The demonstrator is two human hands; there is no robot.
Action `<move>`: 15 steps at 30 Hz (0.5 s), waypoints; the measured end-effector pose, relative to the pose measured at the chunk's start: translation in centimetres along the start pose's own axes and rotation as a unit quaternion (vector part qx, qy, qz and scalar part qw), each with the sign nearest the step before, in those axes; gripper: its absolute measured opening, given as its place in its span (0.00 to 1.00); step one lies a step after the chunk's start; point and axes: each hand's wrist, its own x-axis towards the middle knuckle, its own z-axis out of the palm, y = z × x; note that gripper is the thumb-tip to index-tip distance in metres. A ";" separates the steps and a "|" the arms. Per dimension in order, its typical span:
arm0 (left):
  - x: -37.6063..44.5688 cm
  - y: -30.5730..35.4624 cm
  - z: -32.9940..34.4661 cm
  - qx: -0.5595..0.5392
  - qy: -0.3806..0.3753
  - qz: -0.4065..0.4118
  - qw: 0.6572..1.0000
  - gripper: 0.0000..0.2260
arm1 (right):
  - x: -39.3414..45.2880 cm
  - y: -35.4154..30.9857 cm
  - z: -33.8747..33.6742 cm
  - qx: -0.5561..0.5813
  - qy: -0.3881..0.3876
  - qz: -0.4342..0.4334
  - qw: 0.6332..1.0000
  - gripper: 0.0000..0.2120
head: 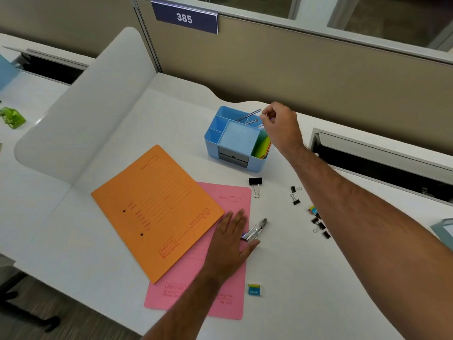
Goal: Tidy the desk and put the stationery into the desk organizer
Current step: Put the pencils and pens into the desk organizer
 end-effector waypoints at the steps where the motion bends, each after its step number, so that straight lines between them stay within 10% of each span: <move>1: 0.0 0.1 0.0 -0.001 0.001 0.000 1.000 0.38 | -0.7 0.3 -0.4 0.007 0.000 -0.001 1.000 0.03; 15: 0.1 0.7 -0.4 0.015 -0.003 -0.008 1.000 0.39 | -18.4 7.3 -2.7 0.028 -0.060 0.093 0.993 0.04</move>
